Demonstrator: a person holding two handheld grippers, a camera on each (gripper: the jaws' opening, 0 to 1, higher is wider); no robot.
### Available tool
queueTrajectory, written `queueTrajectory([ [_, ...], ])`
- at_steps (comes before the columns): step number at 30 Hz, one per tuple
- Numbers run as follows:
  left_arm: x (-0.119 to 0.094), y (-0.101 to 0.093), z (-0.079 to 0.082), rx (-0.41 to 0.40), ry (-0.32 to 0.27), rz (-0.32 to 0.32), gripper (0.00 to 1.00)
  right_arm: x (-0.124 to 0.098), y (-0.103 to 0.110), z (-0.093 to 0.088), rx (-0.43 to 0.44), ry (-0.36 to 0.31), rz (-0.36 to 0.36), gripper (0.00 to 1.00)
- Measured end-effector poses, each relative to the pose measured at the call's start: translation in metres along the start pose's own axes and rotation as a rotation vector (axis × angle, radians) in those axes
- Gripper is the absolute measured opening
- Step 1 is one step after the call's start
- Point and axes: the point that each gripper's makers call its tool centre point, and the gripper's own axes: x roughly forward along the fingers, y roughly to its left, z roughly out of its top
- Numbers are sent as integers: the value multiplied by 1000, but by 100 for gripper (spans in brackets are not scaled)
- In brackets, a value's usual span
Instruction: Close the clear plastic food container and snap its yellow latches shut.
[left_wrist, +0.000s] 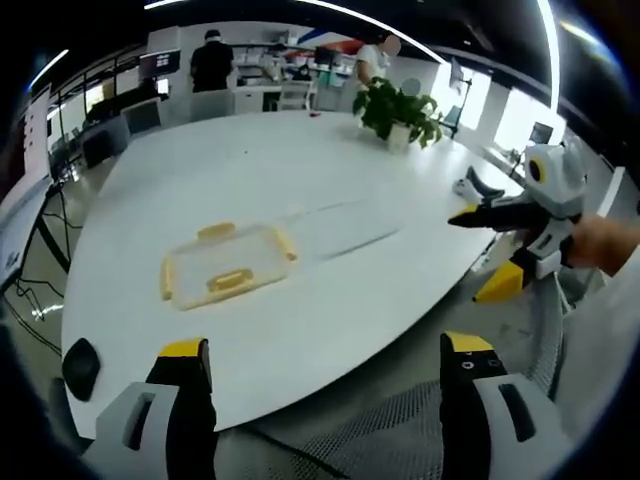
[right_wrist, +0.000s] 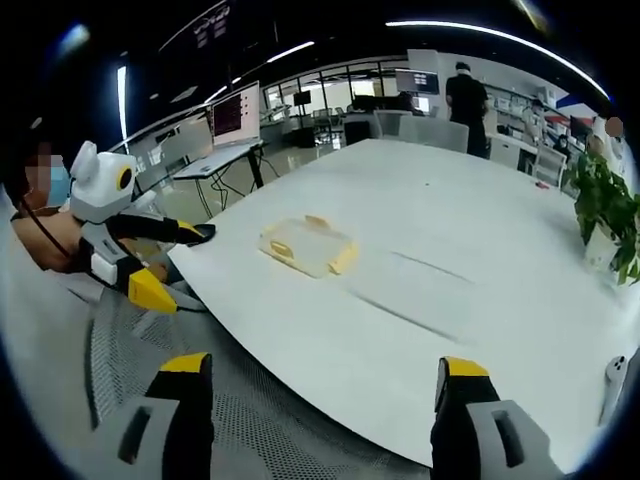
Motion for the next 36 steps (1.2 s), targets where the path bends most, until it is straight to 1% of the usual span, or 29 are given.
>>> queueTrajectory([
  [2,0,1,0,5,1,-1,93,0,1,0,-25,4,-1,90],
  [14,-7,15,13,32,-14,-7,88,6,1,13,-64,4,15,88],
  [16,-8,19,14,43,-11,-8,86,7,3,16,-90,2,19,87],
  [17,-8,21,14,46,-4,-8,86,8,2,17,-126,13,14,87],
  [19,-9,24,16,52,-1,-9,85,10,5,18,-148,23,25,86],
  [22,-9,28,19,67,-1,-12,84,13,10,24,-167,20,44,86],
  [26,-9,32,22,81,2,-17,83,17,12,29,-180,19,65,86],
  [30,-9,35,25,107,11,-30,83,20,12,35,-198,19,75,85],
  [36,-8,36,28,163,34,-76,83,25,7,45,-227,15,83,81],
])
